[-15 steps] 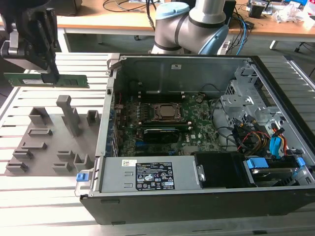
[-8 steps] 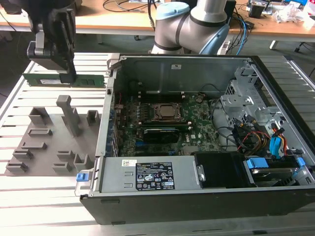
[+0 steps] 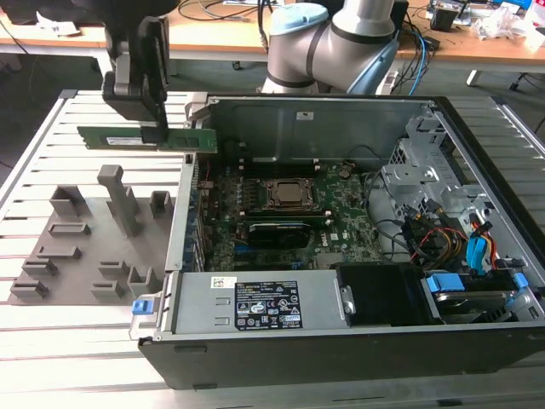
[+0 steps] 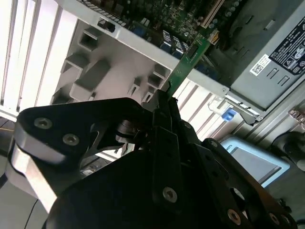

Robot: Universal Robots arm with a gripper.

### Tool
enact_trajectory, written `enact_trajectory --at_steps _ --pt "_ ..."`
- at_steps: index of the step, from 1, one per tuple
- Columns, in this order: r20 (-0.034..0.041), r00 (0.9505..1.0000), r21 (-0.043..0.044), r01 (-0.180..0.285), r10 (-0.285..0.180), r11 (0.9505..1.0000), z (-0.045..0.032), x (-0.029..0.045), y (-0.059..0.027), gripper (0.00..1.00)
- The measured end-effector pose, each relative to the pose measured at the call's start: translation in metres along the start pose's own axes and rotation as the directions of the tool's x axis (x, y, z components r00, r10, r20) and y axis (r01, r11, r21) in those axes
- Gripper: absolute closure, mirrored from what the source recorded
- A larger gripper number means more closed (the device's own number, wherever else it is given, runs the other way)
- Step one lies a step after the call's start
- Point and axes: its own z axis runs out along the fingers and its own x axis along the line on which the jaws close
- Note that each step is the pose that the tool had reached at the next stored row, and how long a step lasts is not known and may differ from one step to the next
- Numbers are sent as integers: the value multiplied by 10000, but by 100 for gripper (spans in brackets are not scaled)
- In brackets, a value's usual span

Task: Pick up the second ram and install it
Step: 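Pick up the second ram and move it above second insertion slot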

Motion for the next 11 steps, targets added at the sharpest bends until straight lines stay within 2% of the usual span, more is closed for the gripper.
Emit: enact_trajectory --at_steps 1,5,7,8,11 --pt "0 10000 -4 -2 2 10000 -3 -9 -72 87" --pt "9 10000 -7 0 0 10000 -7 -17 -170 87" --pt "86 10000 -7 -6 7 10000 -8 -19 -216 87" --pt "93 10000 -7 -10 10 10000 -6 -22 -235 87" --pt "92 10000 -38 -19 20 10000 8 -98 -388 87"
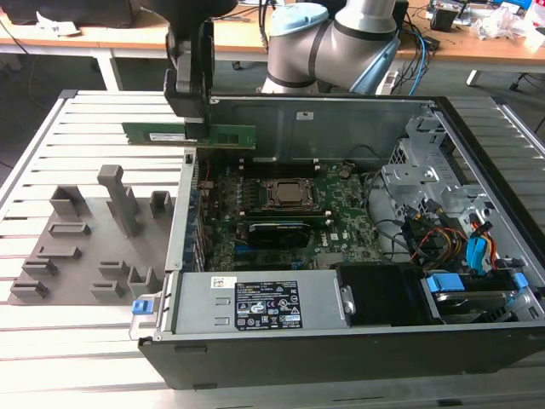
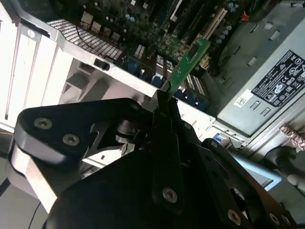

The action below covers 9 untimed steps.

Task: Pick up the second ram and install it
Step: 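Pick up the second ram and move it above second insertion slot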

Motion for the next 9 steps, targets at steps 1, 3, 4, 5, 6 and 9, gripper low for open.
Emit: enact_trajectory --at_steps 1,3,4,5,6,9 --pt "2 10000 -12 -1 1 10000 6 -50 -78 87" --pt "1 10000 -28 -2 2 10000 11 -138 -212 87" --pt "-1 10000 -34 -1 1 10000 12 -178 -270 87" --pt "1 10000 -42 -2 2 10000 17 -238 -364 87" --pt "0 10000 -52 -3 3 10000 19 -290 -463 87" --pt "-1 10000 -65 -3 3 10000 25 -340 -592 87"
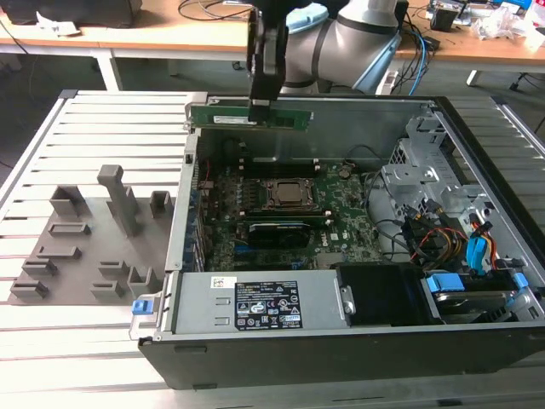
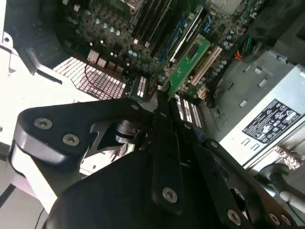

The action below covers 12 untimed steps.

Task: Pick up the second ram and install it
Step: 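Pick up the second ram and move it above second insertion slot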

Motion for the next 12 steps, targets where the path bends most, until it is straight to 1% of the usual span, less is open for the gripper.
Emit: enact_trajectory --at_steps 4,6,7,10,12 --pt "-4 10000 -48 0 0 10000 22 -91 -273 87" --pt "-3 10000 -63 -2 2 10000 33 -102 -330 87" --pt "-4 10000 -70 -2 2 10000 40 -111 -373 87" --pt "-3 10000 -95 -2 2 10000 64 -138 -546 87" --pt "-3 10000 -100 -3 3 9999 70 -145 -598 87"
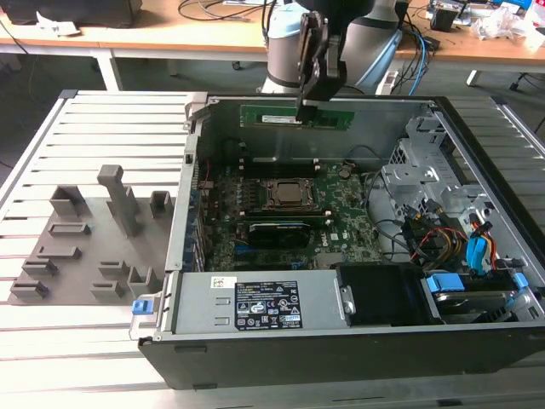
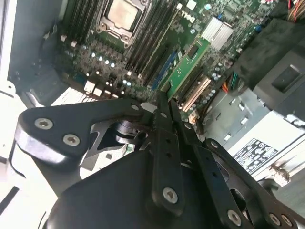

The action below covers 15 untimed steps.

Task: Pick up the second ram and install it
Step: 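Pick up the second ram and move it above second insertion slot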

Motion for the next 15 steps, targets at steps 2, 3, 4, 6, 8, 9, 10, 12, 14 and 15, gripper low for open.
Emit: enact_trajectory --at_steps 2,3,4,6,8,9,10,12,14,15 --pt "0 10000 -6 1 -1 10000 6 -11 -76 87" --pt "-1 10000 -8 0 0 10000 9 -15 -109 87" --pt "0 10000 -10 0 0 10000 11 -18 -133 87" --pt "-2 10000 -16 0 0 10000 18 -28 -205 87" --pt "-3 10000 -23 -1 1 10000 25 -41 -290 87" --pt "-3 10000 -25 -1 1 10000 27 -45 -317 87" --pt "-3 10000 -31 0 0 10000 33 -53 -378 87" --pt "-3 10000 -47 -1 1 10000 46 -73 -515 87" --pt "-5 10000 -69 -1 1 10000 64 -102 -711 87" --pt "-6 10000 -72 -2 2 10000 67 -107 -744 87"
